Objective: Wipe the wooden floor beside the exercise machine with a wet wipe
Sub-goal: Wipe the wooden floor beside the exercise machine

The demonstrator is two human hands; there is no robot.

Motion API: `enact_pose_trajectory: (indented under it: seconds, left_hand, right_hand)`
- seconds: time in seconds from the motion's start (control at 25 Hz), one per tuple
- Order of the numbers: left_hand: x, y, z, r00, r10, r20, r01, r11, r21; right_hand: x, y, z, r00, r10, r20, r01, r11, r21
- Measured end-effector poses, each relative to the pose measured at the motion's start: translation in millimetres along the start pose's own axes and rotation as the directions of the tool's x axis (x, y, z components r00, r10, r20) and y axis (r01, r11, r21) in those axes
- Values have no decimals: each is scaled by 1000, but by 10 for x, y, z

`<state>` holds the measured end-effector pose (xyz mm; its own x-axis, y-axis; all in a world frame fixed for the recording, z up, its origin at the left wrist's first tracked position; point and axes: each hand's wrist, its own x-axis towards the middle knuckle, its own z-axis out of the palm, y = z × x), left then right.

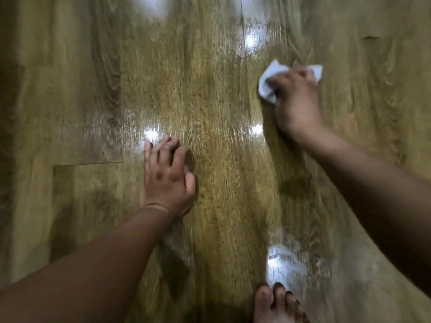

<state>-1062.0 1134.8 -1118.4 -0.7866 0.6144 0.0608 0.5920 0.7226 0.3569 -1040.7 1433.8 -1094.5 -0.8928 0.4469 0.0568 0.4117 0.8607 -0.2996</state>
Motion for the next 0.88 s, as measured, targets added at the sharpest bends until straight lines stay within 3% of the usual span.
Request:
enact_pose_trajectory:
  seconds: [0.12, 0.2, 0.28, 0.4, 0.56, 0.64, 0.76, 0.88]
  left_hand:
    - [2, 3, 2, 1000, 10, -7, -10, 1000, -3]
    - [1, 5, -3, 1000, -3, -16, 3, 1000, -21]
    - [-19, 5, -7, 1000, -3, -16, 2, 1000, -28]
    - [-26, 8, -13, 1000, -3, -1, 3, 1000, -28]
    - [-19, -12, 1, 1000, -5, -26, 4, 999, -39]
    - [-49, 6, -3, 1000, 0, -16, -1, 998, -59]
    - [-46, 25, -19, 1000, -29, 0, 29, 998, -55]
    - [-39, 15, -30, 1000, -31, 1, 31, 999, -42]
  right_hand:
    - [-1286, -94, -73, 994, -89, 69, 86, 996, 34]
    - [-1661, -70, -130, 973, -197, 124, 190, 980, 60]
    - [-1347, 47, -109, 945, -288, 154, 282, 958, 60]
    - [-297, 122, 85, 935, -348, 74, 347, 938, 26]
    - [392, -234, 171, 987, -150, 56, 146, 987, 65]
    - [-58, -304, 143, 991, -127, 26, 126, 990, 57]
    - [-1387, -273, 105, 957, -285, 59, 275, 952, 136]
    - [-2278, -123, -17, 819, -542, 187, 500, 835, 228]
